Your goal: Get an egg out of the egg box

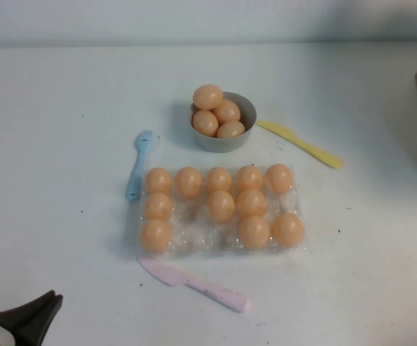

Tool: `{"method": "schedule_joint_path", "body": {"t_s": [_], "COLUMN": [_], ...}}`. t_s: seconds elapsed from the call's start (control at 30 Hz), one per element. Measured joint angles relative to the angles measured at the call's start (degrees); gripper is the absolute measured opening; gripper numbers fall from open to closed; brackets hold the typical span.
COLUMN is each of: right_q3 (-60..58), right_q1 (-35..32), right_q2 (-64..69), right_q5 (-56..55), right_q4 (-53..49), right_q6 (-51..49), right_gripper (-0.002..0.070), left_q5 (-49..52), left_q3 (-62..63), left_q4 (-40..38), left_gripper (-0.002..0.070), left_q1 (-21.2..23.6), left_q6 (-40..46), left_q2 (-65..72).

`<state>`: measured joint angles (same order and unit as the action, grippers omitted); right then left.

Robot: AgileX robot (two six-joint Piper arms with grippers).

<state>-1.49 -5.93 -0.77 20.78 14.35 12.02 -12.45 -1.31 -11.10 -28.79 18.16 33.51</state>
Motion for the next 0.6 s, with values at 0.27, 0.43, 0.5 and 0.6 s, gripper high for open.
{"method": "schedule_joint_path", "body": {"t_s": [0.27, 0.43, 0.5, 0.6], "right_q3": [0.0, 0.0, 0.0, 0.0], "right_q1": [0.0, 0.0, 0.0, 0.0], "right_q2": [0.0, 0.0, 0.0, 0.0], "right_q5": [0.0, 0.0, 0.0, 0.0], "right_q4": [0.0, 0.0, 0.0, 0.0], "right_q6": [0.0, 0.0, 0.0, 0.0], "right_gripper": [-0.0018, -0.0018, -0.0018, -0.0018], "left_q5": [0.8, 1.4, 1.4, 1.4], "left_q3": [0.0, 0.0, 0.0, 0.0], "left_q4": [0.0, 0.0, 0.1, 1.5], "left_gripper": [-0.0002, -0.0002, -0.0002, -0.0002], "left_q1": [0.0, 2.0, 4.6, 9.9], "left_q6": [-0.2, -0.2, -0.3, -0.3], "left_q2": [-2.5, -11.0, -15.6, -21.8]}}
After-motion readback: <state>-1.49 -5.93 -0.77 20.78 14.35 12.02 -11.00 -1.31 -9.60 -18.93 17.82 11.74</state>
